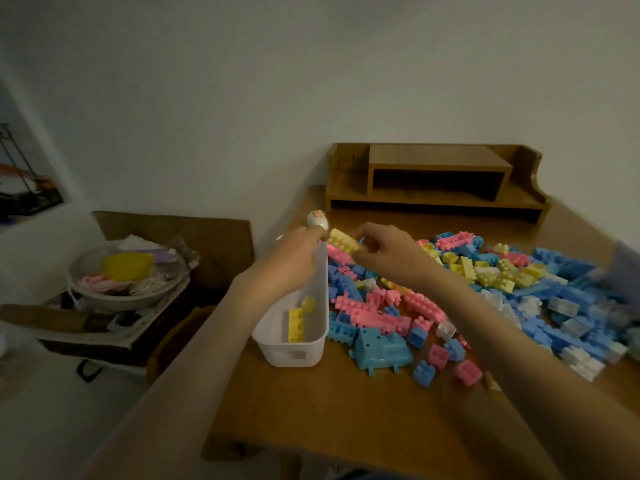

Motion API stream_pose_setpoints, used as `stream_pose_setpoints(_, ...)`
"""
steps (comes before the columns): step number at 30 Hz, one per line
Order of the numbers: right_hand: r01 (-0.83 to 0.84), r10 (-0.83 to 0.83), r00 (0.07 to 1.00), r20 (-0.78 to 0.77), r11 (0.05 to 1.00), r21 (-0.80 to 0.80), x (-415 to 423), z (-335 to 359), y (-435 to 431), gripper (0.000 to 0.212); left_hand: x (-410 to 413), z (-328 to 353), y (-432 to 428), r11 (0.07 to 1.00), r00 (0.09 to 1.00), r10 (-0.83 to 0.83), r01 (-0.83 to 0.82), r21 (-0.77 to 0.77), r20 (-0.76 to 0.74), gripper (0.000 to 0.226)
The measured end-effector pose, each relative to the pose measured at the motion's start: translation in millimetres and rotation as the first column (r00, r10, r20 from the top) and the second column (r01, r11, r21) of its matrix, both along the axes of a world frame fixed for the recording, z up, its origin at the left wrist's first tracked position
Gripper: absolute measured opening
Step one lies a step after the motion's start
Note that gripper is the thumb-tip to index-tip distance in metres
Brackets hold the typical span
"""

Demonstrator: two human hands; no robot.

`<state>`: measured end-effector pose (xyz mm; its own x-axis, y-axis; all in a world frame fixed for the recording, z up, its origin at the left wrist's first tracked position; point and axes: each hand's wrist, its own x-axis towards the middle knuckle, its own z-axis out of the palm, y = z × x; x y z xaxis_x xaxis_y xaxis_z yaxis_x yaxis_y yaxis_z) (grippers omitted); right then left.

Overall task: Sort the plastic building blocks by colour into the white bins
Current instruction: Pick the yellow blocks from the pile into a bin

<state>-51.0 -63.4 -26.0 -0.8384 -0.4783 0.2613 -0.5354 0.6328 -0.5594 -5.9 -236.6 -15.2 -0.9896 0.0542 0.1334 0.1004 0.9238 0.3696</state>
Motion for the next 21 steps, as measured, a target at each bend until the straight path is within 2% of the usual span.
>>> stream_pose_setpoints(3,-0.107,0.108,0.994,0.021,0.994,-0.012,13.3,7.5,-14.1,0.015,2.9,7.9,-2.0,0.986,0.999,-0.029,0.032,-0.161,0.024,0.058)
stream_pose_setpoints(4,-0.133,0.134,0.99,0.037,0.991,-0.008,14.5,7.5,-17.3,0.015,5.4,10.8,-2.6,0.982,0.999,-0.032,0.036,-0.184,0.026,0.065)
stream_pose_setpoints(5,-0.165,0.165,0.984,0.063,0.986,-0.008,15.1,7.0,-19.9,0.016,8.7,13.9,-3.1,0.983,0.999,-0.036,0.039,-0.178,0.021,0.062)
stream_pose_setpoints(7,-0.23,0.233,0.963,0.135,0.972,-0.038,15.2,6.2,-21.9,0.019,13.3,16.4,-5.1,0.986,0.999,-0.044,0.045,-0.158,0.01,0.026)
stream_pose_setpoints(8,-0.249,0.258,0.951,0.173,0.966,-0.071,14.5,5.6,-22.4,0.021,15.4,16.2,-7.0,0.979,1.0,-0.025,0.028,-0.203,0.016,0.008)
stream_pose_setpoints(9,-0.245,0.26,0.946,0.194,0.965,-0.097,11.9,4.3,-21.5,0.024,16.8,15.2,-9.0,0.961,1.0,0.009,-0.002,-0.275,0.024,0.004)
stream_pose_setpoints(11,-0.168,0.174,0.971,0.165,0.984,-0.054,-0.3,-1.3,-14.7,0.031,19.5,13.5,-12.9,0.887,0.991,0.093,-0.039,-0.46,0.095,0.008)
stream_pose_setpoints(12,-0.103,0.101,0.988,0.121,0.995,0.006,-10.1,-6.4,-9.8,0.035,19.6,11.5,-13.8,0.846,0.978,0.134,-0.027,-0.532,0.163,0.019)
stream_pose_setpoints(14,0.025,-0.031,0.998,0.054,0.993,0.113,-29.7,-17.4,0.5,0.044,20.0,11.2,-13.4,0.806,0.948,0.174,0.019,-0.591,0.267,0.035)
stream_pose_setpoints(17,0.091,-0.101,0.994,0.048,0.981,0.172,-49.1,-30.6,11.4,0.049,12.5,21.3,-7.9,0.824,0.982,0.073,0.04,-0.565,0.176,0.038)
stream_pose_setpoints(21,0.096,-0.118,0.991,0.065,0.956,0.278,-61.0,-42.8,6.3,0.052,-20.0,24.0,9.6,0.962,0.997,-0.073,0.079,-0.263,0.033,0.032)
